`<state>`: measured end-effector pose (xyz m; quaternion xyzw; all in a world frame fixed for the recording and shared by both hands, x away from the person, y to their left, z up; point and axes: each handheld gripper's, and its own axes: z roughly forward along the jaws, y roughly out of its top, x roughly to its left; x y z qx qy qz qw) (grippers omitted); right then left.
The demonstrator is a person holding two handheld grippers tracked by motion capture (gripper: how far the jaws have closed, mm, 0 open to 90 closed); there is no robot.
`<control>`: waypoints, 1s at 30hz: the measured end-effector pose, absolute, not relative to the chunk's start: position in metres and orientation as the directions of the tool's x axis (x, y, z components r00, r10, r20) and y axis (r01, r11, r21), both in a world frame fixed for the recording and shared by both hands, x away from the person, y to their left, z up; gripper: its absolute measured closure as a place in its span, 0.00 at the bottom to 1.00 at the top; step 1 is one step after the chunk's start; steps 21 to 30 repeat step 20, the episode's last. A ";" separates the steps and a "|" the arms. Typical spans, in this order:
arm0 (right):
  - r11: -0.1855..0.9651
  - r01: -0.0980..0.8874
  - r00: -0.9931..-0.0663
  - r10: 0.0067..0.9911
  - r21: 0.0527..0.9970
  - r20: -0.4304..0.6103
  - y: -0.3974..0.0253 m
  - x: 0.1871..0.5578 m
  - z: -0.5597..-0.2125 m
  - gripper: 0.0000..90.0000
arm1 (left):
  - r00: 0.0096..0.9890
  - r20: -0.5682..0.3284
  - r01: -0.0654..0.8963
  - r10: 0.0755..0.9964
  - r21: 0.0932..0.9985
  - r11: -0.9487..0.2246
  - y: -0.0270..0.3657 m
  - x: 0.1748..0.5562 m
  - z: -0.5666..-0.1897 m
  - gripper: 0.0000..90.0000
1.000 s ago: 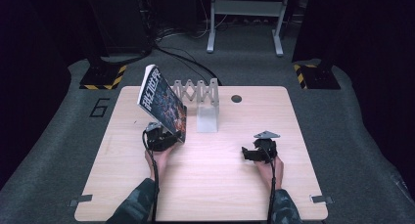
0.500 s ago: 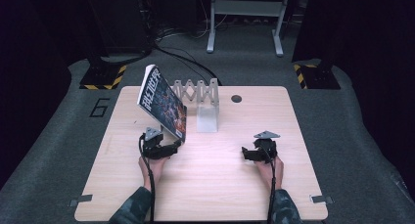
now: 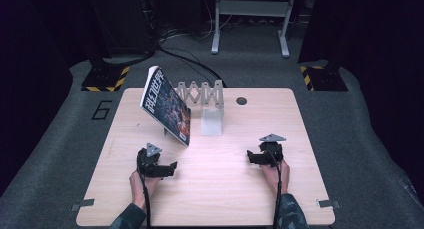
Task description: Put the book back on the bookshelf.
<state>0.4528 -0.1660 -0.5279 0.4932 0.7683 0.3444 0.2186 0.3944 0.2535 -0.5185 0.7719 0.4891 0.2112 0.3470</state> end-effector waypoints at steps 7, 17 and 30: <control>0.277 0.607 -0.416 0.909 0.745 0.001 -0.166 0.453 -0.528 0.17 | 0.426 0.015 0.620 0.905 0.723 -0.303 0.261 0.385 -0.531 0.03; 0.275 0.607 -0.413 0.911 0.746 0.000 -0.166 0.452 -0.528 0.17 | 0.410 0.010 0.620 0.912 0.730 -0.288 0.263 0.382 -0.532 0.01; 0.274 0.607 -0.410 0.912 0.746 -0.001 -0.166 0.452 -0.528 0.17 | 0.408 0.011 0.621 0.913 0.730 -0.286 0.263 0.382 -0.532 0.01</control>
